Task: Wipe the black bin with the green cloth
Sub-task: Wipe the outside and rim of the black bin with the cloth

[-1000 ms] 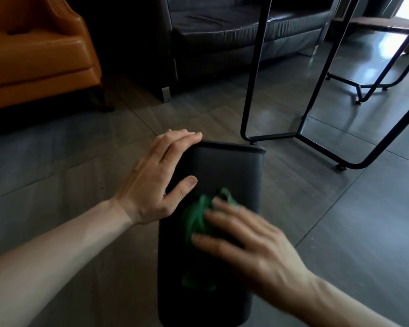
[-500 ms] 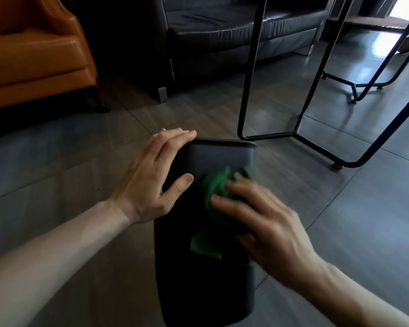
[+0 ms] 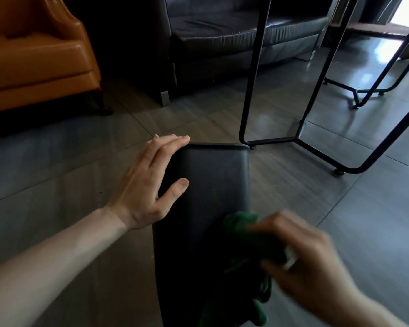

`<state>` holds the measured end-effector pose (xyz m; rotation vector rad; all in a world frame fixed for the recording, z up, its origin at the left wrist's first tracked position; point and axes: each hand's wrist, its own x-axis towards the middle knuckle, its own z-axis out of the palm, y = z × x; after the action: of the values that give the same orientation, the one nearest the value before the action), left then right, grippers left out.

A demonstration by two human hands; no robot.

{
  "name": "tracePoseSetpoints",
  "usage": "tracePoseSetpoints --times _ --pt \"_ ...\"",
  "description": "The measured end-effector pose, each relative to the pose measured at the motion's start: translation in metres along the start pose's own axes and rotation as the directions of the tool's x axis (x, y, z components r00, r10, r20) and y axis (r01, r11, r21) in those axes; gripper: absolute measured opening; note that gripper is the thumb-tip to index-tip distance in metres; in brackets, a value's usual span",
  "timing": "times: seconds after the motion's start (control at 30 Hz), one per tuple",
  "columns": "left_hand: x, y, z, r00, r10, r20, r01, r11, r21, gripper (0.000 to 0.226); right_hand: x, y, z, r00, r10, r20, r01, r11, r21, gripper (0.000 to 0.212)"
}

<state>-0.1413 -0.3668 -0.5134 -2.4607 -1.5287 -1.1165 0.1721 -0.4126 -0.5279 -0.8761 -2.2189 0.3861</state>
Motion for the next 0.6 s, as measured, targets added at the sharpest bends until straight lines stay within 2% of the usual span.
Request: tracePoseSetpoints --times 0.07,0.1,0.13,0.2,0.27,0.3,0.4,0.47,0.53,0.6 --pt "0.000 -0.001 -0.001 1.000 -0.006 -0.002 0.006 1.000 -0.002 0.067 0.018 0.012 -0.027 0.938 0.303 -0.168 -0.278 0.948 0.157 0.045" --pt "0.000 -0.001 -0.002 1.000 -0.007 -0.001 0.007 1.000 -0.002 0.066 0.027 0.016 -0.039 0.894 0.412 -0.175 -0.355 0.890 0.285 0.046" --pt "0.000 -0.001 -0.002 1.000 -0.005 0.000 0.005 1.000 -0.003 0.066 0.034 0.018 -0.051 0.869 0.470 -0.155 -0.378 0.832 0.405 0.040" --pt "0.001 0.001 -0.001 1.000 0.005 0.006 -0.005 1.000 -0.012 0.066 0.042 0.022 -0.072 0.870 0.487 -0.074 -0.352 0.719 0.600 0.019" --pt "0.002 0.005 0.001 1.000 0.016 0.011 -0.016 0.999 -0.033 0.066 0.050 0.019 -0.085 0.862 0.506 -0.033 -0.330 0.608 0.722 0.019" --pt "0.004 0.007 0.002 1.000 0.023 0.013 -0.023 0.999 -0.044 0.065 0.055 0.018 -0.089 0.849 0.525 -0.067 -0.304 0.587 0.751 0.014" --pt "0.006 0.010 0.003 0.999 0.033 0.011 -0.032 0.998 -0.063 0.066 0.077 0.019 -0.100 0.784 0.584 -0.208 -0.250 0.605 0.756 0.025" --pt "0.007 0.011 0.002 0.999 0.033 0.010 -0.032 0.996 -0.085 0.066 0.093 0.023 -0.100 0.748 0.604 -0.275 -0.257 0.645 0.720 0.023" --pt "0.009 0.010 0.001 0.999 0.050 0.013 -0.048 0.991 -0.122 0.066 0.104 0.034 -0.090 0.742 0.606 -0.287 -0.337 0.706 0.622 0.020" --pt "0.009 0.008 0.000 0.998 0.060 0.017 -0.057 0.986 -0.155 0.064 0.110 0.044 -0.073 0.766 0.605 -0.218 -0.442 0.742 0.504 0.021"
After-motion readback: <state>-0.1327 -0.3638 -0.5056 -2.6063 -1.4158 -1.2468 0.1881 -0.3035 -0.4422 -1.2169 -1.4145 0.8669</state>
